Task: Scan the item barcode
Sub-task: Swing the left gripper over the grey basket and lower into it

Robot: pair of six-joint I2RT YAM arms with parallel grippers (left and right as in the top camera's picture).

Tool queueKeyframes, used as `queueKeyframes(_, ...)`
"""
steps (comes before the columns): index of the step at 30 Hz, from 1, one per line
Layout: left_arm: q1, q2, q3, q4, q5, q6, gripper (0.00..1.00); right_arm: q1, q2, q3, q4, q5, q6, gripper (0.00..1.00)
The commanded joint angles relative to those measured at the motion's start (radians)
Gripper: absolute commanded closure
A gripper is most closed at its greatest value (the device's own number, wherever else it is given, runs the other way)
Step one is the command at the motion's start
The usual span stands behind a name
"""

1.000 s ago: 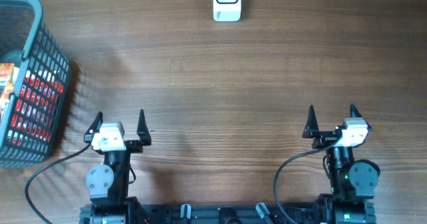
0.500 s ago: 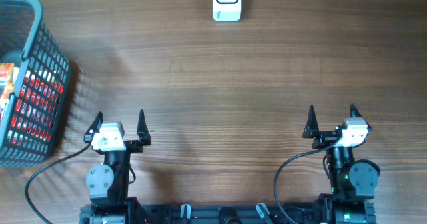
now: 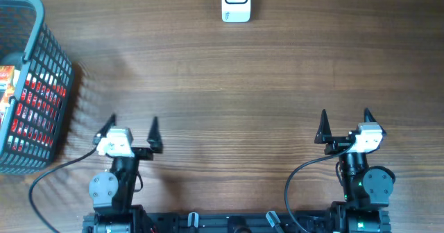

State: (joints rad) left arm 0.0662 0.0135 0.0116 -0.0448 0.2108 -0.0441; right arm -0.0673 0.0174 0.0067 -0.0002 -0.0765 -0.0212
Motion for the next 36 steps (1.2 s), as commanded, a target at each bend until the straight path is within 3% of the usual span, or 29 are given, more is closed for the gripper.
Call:
queueKeyframes(1, -0.005, -0.007, -0.006, 0.055, 0.483, -0.206, 0.0, -0.005, -0.008, -0.002, 0.002, 0.017, -0.004, 0.0)
queueKeyframes(10, -0.005, -0.007, -0.006, 0.249, 0.676, -0.208, 0.0, -0.005, -0.008, -0.002, 0.002, 0.017, -0.004, 0.0)
queueKeyframes(15, -0.005, -0.007, -0.004, 0.454, 0.678, -0.269, 0.0, -0.005, -0.008, -0.002, 0.002, 0.017, -0.004, 0.0)
queueKeyframes(18, -0.004, -0.006, 0.037, 0.482, 0.65, -0.282, 0.0, -0.005, -0.008, -0.002, 0.002, 0.017, -0.004, 0.0)
queueKeyframes(26, 0.037, 0.122, 0.332, 0.278, 0.584, -0.199, 0.0, -0.005, -0.008, -0.002, 0.002, 0.017, -0.004, 0.0)
queueKeyframes(31, 0.085, 0.347, 0.647, -0.038, 0.519, -0.131, 0.0, -0.005, -0.008, -0.002, 0.002, 0.017, -0.004, 0.0)
queueKeyframes(32, 0.095, 0.418, 0.746, -0.149, 0.523, -0.095, 0.0, -0.005, -0.008, -0.002, 0.002, 0.017, -0.004, 0.0)
queueKeyframes(36, 0.097, 0.586, 0.956, -0.319, 0.618, -0.068, 0.0, -0.005, -0.008, -0.002, 0.002, 0.017, -0.004, 0.0)
